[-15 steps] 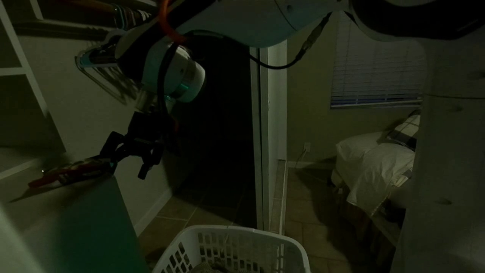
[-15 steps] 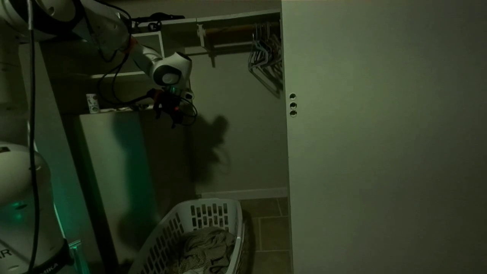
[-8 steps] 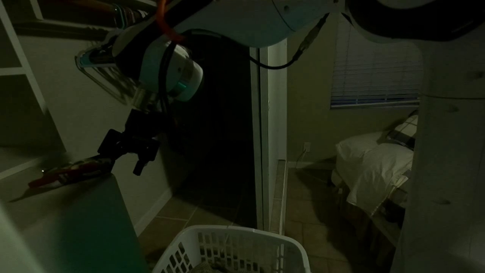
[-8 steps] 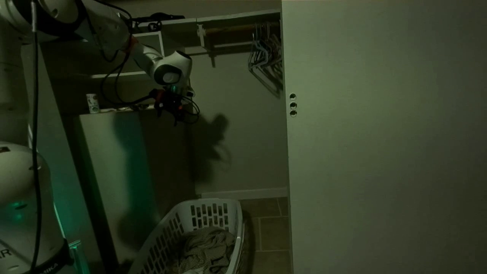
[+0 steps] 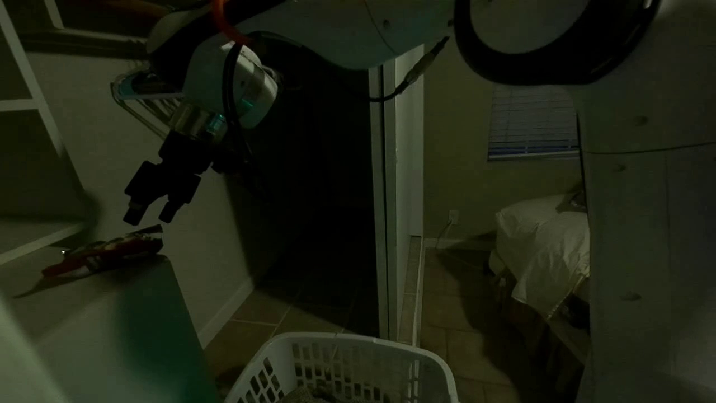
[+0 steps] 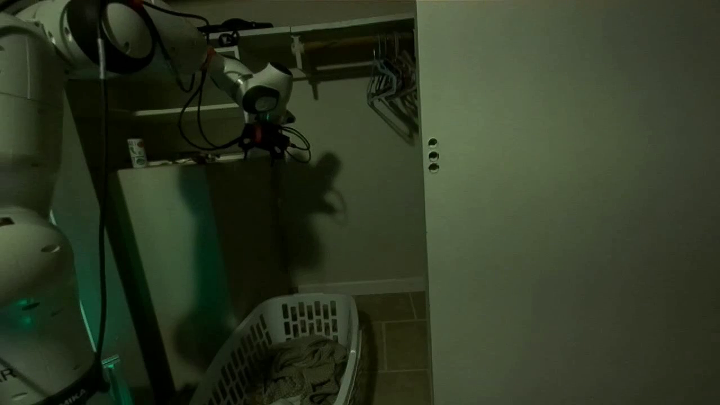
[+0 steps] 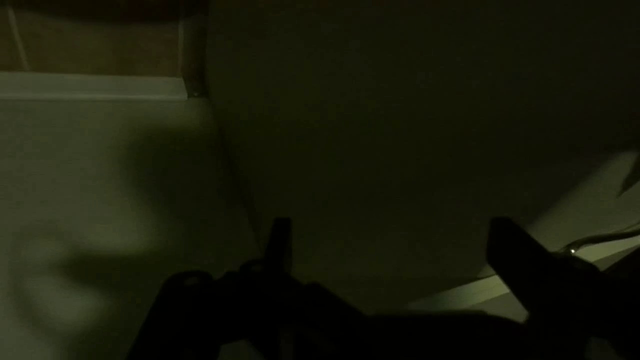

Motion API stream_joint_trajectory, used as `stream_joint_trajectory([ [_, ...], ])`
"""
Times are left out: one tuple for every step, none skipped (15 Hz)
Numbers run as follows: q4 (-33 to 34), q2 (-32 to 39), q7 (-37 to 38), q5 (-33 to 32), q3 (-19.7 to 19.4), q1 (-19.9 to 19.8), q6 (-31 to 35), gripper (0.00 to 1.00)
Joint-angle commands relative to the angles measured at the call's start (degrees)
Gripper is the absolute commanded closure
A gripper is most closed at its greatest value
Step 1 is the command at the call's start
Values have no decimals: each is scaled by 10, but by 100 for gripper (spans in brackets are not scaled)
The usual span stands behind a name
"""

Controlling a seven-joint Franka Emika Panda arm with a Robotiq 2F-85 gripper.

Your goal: Put the packet on top of the shelves

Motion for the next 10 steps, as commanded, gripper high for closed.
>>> stream_joint_trajectory([
  [19,12,-6,-6,10,-10,-6,0],
  [31,20,-11,-8,11,-12,-11,0],
  [38,26,-14,-9,11,-12,-13,0],
  [42,30,-16,-9,11,-12,-13,0],
  [44,32,-16,-10,12,-12,-13,0],
  [45,32,-16,-11,13,-12,-13,0],
  [46,33,-16,-11,13,-12,-14,0],
  [47,33,-16,-12,13,-12,-14,0],
  [48,33,-16,-12,13,-12,-15,0],
  [48,33,-16,-12,13,-12,-15,0],
])
